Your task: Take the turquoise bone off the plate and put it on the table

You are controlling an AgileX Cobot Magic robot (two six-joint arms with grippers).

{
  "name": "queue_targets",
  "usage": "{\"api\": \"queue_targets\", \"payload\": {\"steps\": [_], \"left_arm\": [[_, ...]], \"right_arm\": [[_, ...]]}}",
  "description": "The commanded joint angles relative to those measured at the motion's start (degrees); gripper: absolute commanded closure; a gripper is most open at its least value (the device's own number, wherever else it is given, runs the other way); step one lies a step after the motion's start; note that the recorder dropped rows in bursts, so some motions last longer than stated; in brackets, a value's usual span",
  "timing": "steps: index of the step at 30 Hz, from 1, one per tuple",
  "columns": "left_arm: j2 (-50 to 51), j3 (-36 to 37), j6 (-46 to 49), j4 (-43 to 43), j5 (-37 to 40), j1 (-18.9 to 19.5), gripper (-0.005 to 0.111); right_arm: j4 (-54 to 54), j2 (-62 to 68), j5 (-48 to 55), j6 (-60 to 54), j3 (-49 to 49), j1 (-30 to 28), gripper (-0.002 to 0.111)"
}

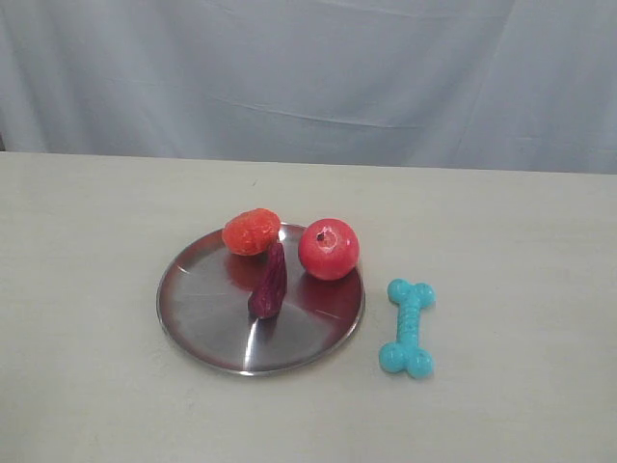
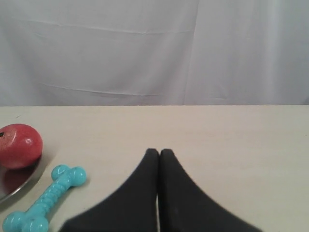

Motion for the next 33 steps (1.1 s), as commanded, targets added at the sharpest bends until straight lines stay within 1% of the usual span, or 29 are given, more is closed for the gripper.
{"api": "queue_targets", "payload": {"steps": [1, 2, 10, 16, 22, 27, 33], "left_arm": [[-0.1, 0.1, -0.2, -0.2, -0.3, 0.3, 0.107], [-0.1, 0.1, -0.2, -0.2, -0.3, 0.3, 0.107], [-0.1, 0.1, -0.2, -0.2, -0.3, 0.3, 0.107], [-0.1, 0.1, -0.2, -0.2, -0.3, 0.3, 0.107], [-0.1, 0.1, -0.2, -0.2, -0.3, 0.3, 0.107], [-0.1, 0.1, -0.2, -0.2, -0.3, 0.3, 0.107], [-0.1, 0.1, -0.2, -0.2, -0.3, 0.3, 0.107]], "right_arm": [[17.2, -0.3, -0.2, -21.9, 0.2, -0.2, 0.109], [18.3, -0.3, 0.0, -23.1, 0.2, -0.2, 0.109], [19.9, -0.3, 2.0, -23.1, 0.2, -0.3, 0.109], [22.4, -0.3, 2.9, -26.7, 0.2, -0.3, 0.109], [22.9, -0.3, 3.7, -26.7, 0.2, -0.3, 0.109], [22.8, -0.3, 8.5, -26.7, 0.2, -0.3, 0.109], [23.1, -0.3, 9.0, -25.1, 0.2, -0.3, 0.109]]}}
